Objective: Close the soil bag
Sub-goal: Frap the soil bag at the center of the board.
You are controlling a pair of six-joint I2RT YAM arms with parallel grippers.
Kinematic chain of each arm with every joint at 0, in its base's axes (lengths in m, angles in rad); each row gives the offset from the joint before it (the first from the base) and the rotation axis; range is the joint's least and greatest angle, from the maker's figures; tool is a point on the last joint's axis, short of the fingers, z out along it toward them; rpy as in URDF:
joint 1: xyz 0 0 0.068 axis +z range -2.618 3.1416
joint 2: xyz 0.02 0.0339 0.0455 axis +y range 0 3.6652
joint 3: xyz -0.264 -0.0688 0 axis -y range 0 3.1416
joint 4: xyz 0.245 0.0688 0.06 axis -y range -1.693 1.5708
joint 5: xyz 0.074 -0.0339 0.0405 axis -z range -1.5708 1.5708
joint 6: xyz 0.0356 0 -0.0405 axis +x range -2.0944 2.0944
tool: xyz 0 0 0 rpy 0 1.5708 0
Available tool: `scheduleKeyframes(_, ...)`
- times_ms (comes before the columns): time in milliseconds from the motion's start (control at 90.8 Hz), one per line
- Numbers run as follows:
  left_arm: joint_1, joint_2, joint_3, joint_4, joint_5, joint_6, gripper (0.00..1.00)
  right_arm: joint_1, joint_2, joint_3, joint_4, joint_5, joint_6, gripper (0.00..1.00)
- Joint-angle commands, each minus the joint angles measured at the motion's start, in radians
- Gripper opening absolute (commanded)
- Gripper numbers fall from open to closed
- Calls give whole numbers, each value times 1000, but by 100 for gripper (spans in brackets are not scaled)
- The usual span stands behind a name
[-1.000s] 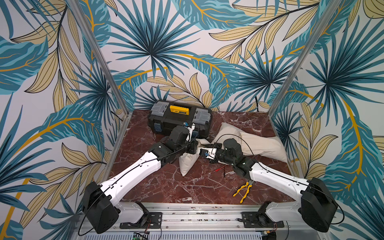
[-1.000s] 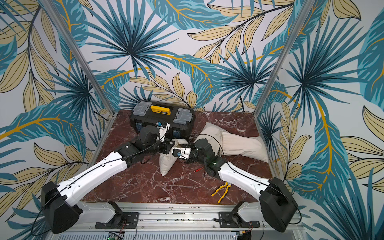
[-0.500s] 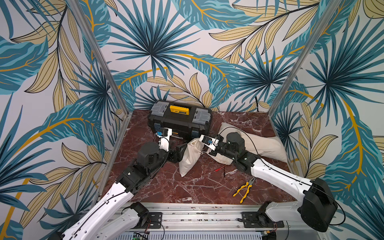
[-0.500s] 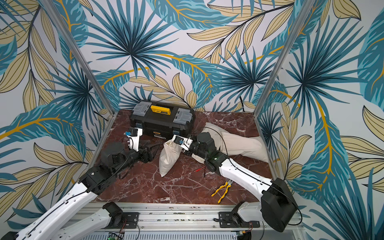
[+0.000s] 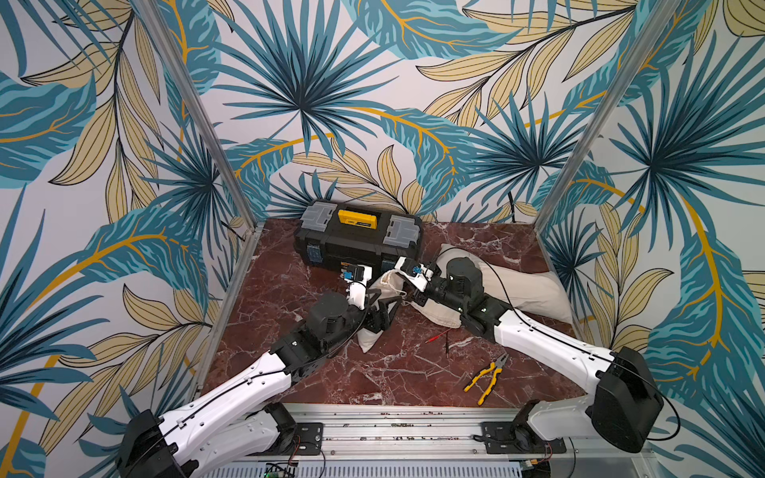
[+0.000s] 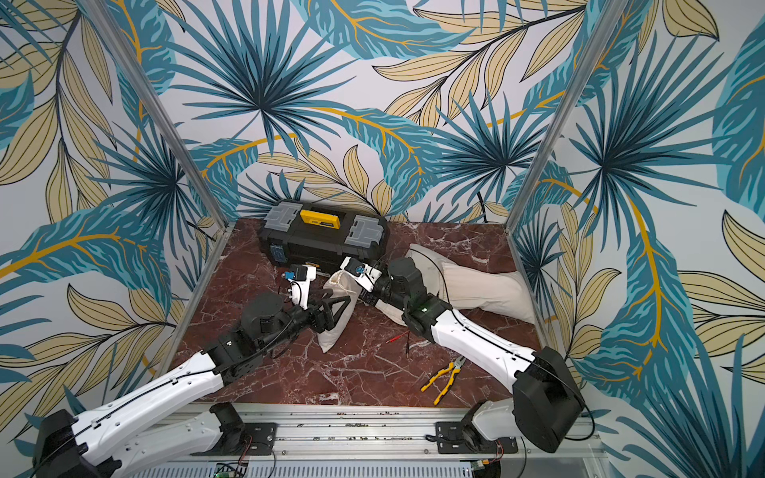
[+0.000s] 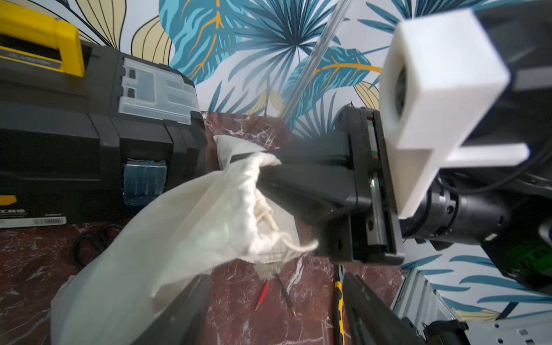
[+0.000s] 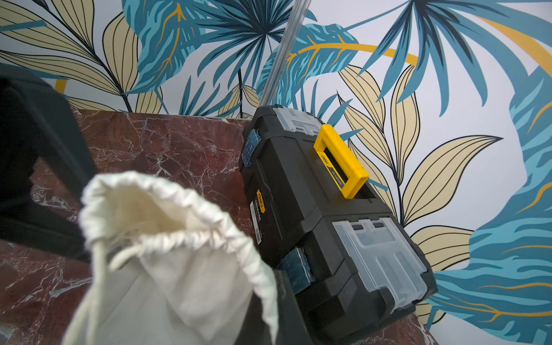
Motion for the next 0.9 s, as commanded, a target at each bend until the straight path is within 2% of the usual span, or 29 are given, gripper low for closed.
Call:
scheduleKeyframes(0, -2, 37, -28, 187, -21, -96, 67, 0, 4, 17, 63, -24, 42, 0)
scheduleKeyframes(231, -11, 132, -12, 281, 3, -140, 53, 0, 2, 11, 76, -38, 61, 0)
scheduleKeyframes(297, -11, 144, -14, 298, 0, -148, 42, 0, 1, 10, 73, -37, 63, 0)
scheduleKeyframes(374, -11, 135, -16, 286, 9, -144, 24, 0, -3, 3, 70, 0, 56, 0)
scheduleKeyframes(496, -11, 43, -17, 130, -35, -114, 0, -11, -31, -19, 69, 129, 34, 0)
scheduleKeyframes(595, -7, -80, -12, -37, -138, -58, 0, -59, -56, -29, 64, 246, 54, 0)
scheduleKeyframes(705, 27, -192, 49, -233, -218, 25, 0, -113, -69, -35, 42, 310, 94, 0)
scheduleKeyframes(793, 108, -213, 131, -346, -165, 87, 0, -143, -83, -46, 27, 310, 110, 0)
scheduleKeyframes(859, 165, -177, 223, -425, -90, 141, 0, -146, -105, -68, 38, 264, 93, 0)
scheduleKeyframes(892, 185, -145, 275, -463, -55, 171, 0, -146, -117, -80, 48, 223, 89, 5)
